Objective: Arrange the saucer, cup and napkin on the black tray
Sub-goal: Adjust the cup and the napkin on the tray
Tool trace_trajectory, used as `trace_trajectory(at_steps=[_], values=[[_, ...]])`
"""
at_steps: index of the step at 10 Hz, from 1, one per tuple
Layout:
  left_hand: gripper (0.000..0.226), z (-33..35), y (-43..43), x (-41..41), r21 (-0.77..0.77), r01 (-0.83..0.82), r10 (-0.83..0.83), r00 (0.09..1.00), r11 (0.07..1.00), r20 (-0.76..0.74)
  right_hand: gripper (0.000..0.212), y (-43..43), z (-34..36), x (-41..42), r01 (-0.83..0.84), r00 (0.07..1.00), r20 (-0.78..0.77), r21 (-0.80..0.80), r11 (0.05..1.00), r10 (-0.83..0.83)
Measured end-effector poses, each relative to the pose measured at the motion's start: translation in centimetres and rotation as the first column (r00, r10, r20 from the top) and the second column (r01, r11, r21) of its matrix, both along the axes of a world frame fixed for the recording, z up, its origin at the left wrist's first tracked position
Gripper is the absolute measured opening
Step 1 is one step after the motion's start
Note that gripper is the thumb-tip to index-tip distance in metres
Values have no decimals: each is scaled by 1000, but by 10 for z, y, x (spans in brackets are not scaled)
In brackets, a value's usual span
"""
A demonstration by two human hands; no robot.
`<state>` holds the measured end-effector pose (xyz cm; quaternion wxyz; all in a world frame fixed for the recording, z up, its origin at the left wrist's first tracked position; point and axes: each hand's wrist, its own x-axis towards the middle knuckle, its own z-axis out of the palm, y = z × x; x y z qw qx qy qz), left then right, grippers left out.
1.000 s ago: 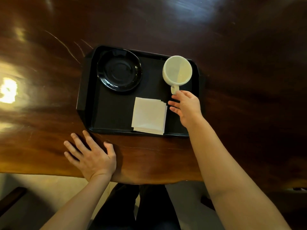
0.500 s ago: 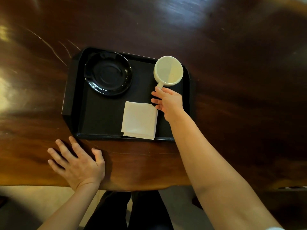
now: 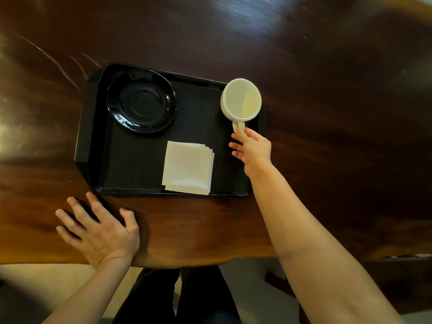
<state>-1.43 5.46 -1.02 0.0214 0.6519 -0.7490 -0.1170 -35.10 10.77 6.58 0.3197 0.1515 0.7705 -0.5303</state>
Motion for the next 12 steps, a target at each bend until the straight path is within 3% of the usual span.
trace_trajectory(at_steps=[12], values=[[79, -1, 0, 0, -8, -1, 1, 1000, 1000, 5, 37, -5, 9, -16, -47, 999, 3, -6, 999, 47]])
